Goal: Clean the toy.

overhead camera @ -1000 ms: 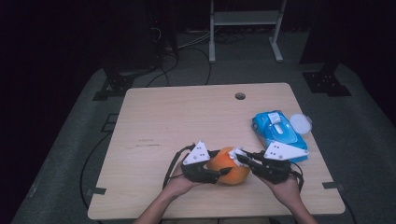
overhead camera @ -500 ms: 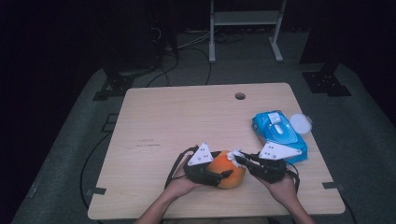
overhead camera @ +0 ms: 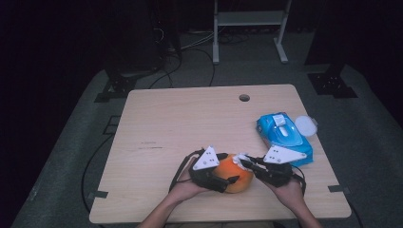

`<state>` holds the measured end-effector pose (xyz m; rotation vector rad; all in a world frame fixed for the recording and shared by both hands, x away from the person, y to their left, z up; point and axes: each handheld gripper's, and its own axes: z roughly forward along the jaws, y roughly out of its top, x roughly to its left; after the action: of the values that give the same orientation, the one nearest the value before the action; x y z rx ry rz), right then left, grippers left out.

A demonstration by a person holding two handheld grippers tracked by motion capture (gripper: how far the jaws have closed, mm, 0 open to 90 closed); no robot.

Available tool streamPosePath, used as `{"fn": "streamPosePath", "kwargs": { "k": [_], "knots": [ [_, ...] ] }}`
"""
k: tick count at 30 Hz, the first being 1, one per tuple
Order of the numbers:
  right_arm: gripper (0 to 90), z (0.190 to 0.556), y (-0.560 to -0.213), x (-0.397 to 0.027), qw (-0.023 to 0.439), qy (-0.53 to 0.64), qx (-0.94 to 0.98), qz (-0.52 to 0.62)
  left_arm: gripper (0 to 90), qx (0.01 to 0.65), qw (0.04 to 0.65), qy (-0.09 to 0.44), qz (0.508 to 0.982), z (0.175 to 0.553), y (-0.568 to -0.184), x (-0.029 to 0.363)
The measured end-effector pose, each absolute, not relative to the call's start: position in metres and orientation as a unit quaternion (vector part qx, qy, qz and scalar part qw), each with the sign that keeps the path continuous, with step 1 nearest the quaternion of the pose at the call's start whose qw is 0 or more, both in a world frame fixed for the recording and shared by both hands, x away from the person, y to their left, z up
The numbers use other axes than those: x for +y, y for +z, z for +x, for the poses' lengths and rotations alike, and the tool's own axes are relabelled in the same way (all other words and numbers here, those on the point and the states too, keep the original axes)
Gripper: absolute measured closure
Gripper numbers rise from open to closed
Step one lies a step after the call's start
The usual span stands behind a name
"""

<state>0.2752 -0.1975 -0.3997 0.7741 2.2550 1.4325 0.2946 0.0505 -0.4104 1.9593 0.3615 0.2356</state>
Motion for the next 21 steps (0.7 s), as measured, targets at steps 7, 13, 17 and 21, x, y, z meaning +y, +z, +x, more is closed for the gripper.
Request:
{"fn": "streamPosePath", "kwargs": {
  "k": [7, 13, 17, 21],
  "knots": [
    [81.2, 0.28, -0.399, -0.207, 0.182, 0.504, 0.794, 0.288, 24.4, 0.174, 0.539, 0.108, 0.817, 0.3, -0.423, 0.052],
    [81.1, 0.272, -0.394, -0.201, 0.167, 0.517, 0.796, 0.266, 26.0, 0.209, 0.541, 0.113, 0.807, 0.301, -0.425, 0.05],
    [81.2, 0.273, -0.394, -0.2, 0.178, 0.505, 0.802, 0.264, 26.1, 0.206, 0.541, 0.105, 0.808, 0.299, -0.425, 0.049],
    [81.1, 0.28, -0.394, -0.211, 0.181, 0.506, 0.793, 0.286, 26.3, 0.171, 0.537, 0.111, 0.818, 0.291, -0.425, 0.042]
  ]
}}
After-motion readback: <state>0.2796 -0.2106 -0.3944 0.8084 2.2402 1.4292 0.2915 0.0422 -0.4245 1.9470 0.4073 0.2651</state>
